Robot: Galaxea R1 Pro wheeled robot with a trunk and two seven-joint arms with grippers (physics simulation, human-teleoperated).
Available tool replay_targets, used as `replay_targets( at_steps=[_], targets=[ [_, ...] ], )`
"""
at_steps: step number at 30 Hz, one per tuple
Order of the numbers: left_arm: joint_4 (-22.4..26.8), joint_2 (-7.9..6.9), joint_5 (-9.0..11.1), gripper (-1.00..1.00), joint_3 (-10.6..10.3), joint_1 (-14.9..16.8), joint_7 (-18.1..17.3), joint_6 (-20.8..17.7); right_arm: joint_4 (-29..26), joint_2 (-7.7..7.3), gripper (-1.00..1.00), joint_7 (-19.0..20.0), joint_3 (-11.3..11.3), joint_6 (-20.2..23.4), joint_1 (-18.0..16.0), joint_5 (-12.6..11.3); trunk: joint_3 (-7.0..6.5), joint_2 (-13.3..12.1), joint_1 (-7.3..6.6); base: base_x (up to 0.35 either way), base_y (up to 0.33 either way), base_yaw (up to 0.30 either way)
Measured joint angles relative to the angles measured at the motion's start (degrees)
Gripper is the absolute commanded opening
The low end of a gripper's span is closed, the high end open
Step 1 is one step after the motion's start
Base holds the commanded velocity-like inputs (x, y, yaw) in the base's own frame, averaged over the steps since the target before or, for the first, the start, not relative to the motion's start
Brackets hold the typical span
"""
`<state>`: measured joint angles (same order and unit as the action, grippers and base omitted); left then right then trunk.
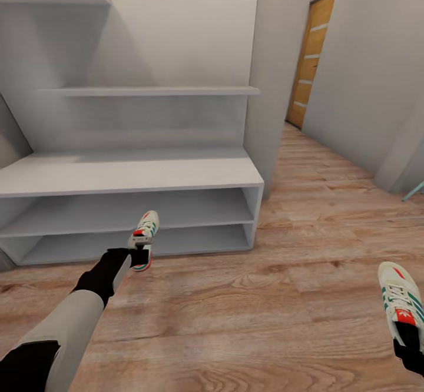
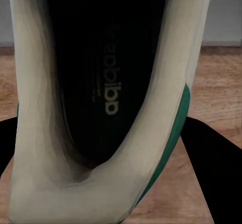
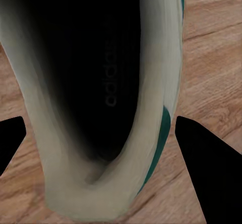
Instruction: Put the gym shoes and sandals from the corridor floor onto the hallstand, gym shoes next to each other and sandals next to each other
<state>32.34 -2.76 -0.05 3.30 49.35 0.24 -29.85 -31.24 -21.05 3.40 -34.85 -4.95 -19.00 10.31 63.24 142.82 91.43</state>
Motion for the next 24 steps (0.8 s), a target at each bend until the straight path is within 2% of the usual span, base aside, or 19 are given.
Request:
replay_targets(
  at_steps=[24],
  targets=[
    [-0.1,0.02,0.0,-1.00,0.1,0.0,0.1,0.1,0.0,0.00,-1.00,0.0,0.0,0.0,0.0,0.0,0.00,0.0,0.00,0.337,0.000,0.000]
  ],
)
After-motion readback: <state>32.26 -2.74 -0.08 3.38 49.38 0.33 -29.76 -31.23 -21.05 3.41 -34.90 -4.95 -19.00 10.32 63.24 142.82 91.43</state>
